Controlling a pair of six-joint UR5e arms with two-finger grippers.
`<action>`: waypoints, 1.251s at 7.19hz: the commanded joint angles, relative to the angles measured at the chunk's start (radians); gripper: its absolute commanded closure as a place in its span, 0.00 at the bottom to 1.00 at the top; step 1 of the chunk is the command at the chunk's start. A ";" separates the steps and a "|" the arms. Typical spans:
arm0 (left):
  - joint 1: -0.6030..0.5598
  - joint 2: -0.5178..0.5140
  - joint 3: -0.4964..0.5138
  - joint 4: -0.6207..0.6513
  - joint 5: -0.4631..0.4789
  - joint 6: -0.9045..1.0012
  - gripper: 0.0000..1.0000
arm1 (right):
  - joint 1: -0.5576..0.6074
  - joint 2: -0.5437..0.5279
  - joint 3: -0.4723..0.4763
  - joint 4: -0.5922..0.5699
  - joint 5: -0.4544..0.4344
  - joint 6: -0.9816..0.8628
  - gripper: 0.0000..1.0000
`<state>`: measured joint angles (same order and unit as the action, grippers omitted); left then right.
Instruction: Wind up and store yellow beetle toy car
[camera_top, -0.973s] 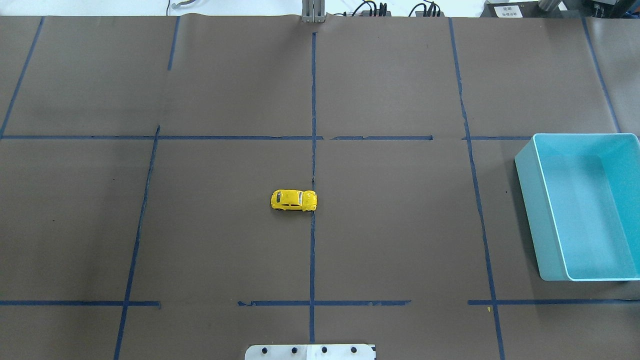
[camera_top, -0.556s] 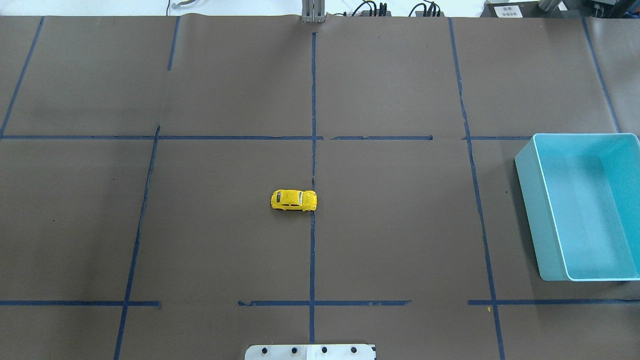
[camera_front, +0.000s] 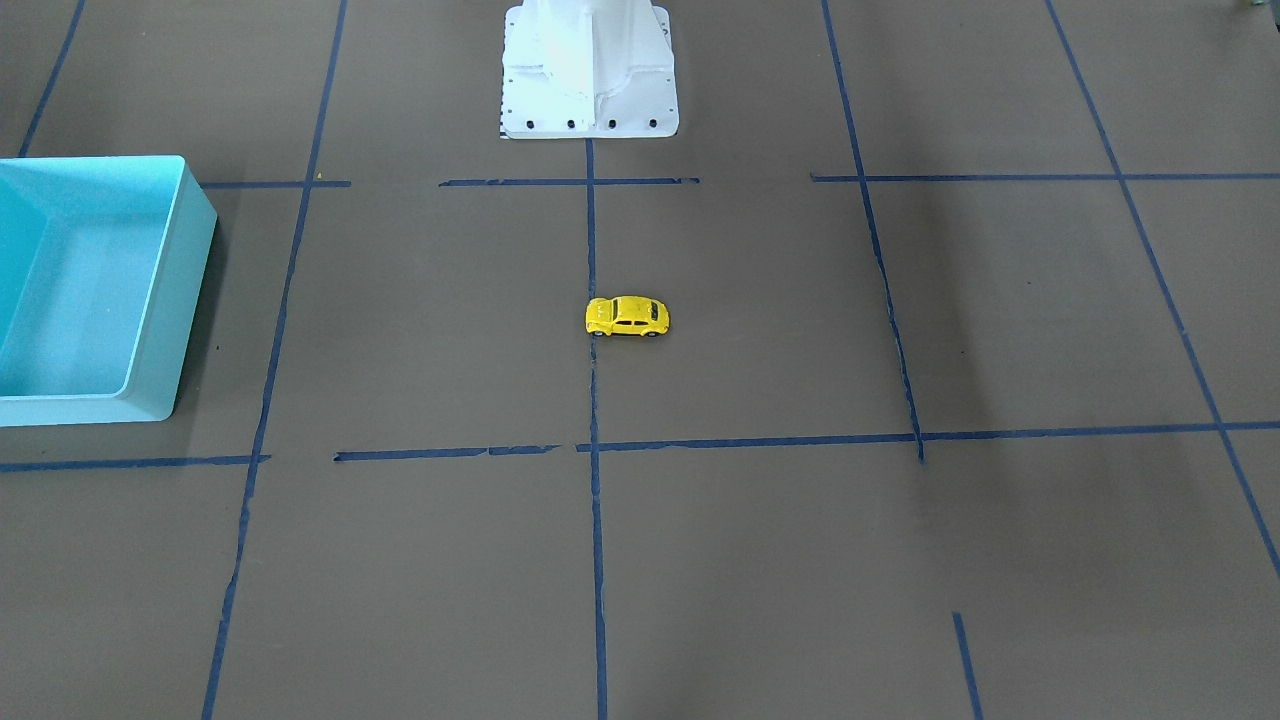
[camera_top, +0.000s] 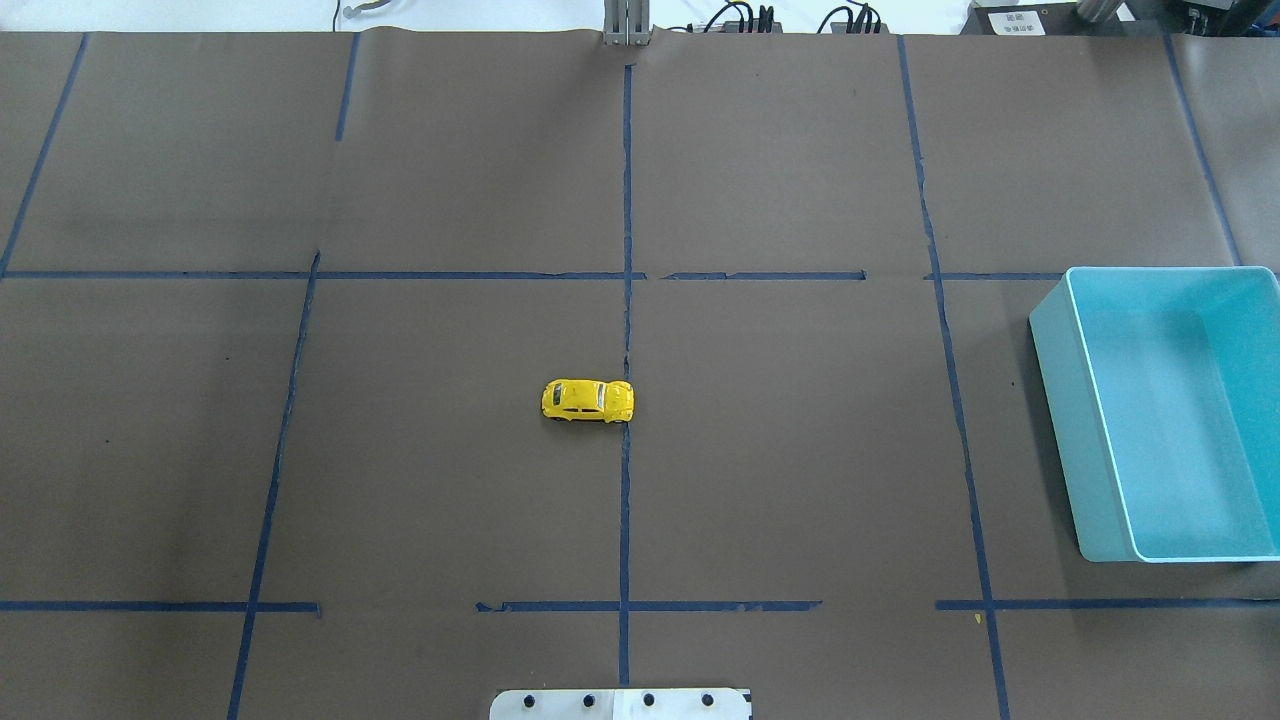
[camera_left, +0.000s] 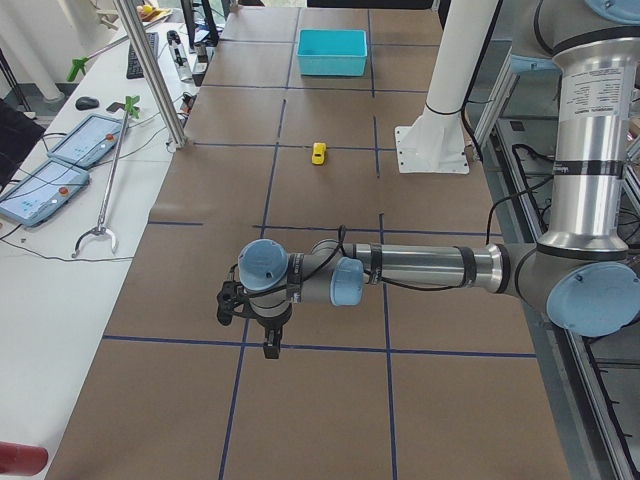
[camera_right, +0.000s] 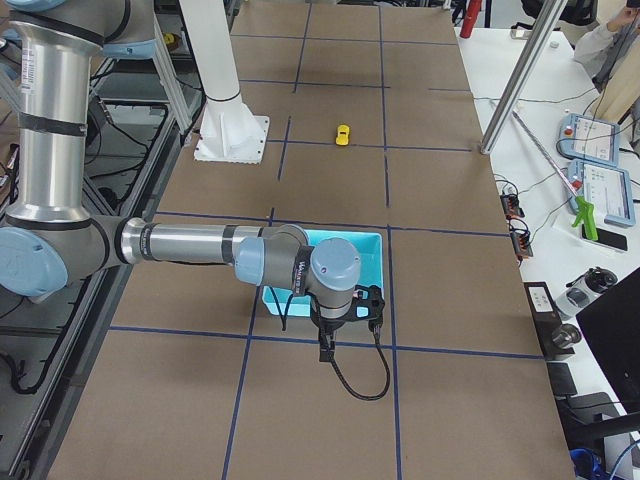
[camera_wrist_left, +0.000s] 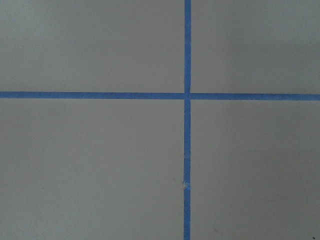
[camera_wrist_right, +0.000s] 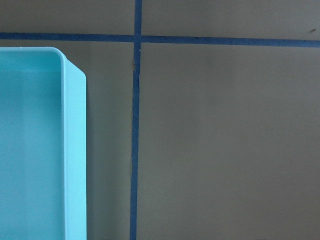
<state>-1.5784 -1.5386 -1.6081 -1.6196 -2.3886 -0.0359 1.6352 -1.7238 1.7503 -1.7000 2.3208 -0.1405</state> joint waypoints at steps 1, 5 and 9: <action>0.001 0.000 -0.001 0.001 0.000 -0.001 0.00 | 0.000 0.000 0.000 0.000 0.002 -0.001 0.00; 0.003 -0.003 -0.032 -0.003 0.020 0.002 0.00 | 0.000 0.000 -0.002 0.000 0.000 -0.001 0.00; 0.165 -0.040 -0.298 0.224 0.089 0.002 0.00 | 0.000 0.001 0.003 0.000 0.002 -0.001 0.00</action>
<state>-1.4576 -1.5502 -1.8123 -1.5142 -2.3048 -0.0336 1.6352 -1.7229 1.7528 -1.6996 2.3223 -0.1411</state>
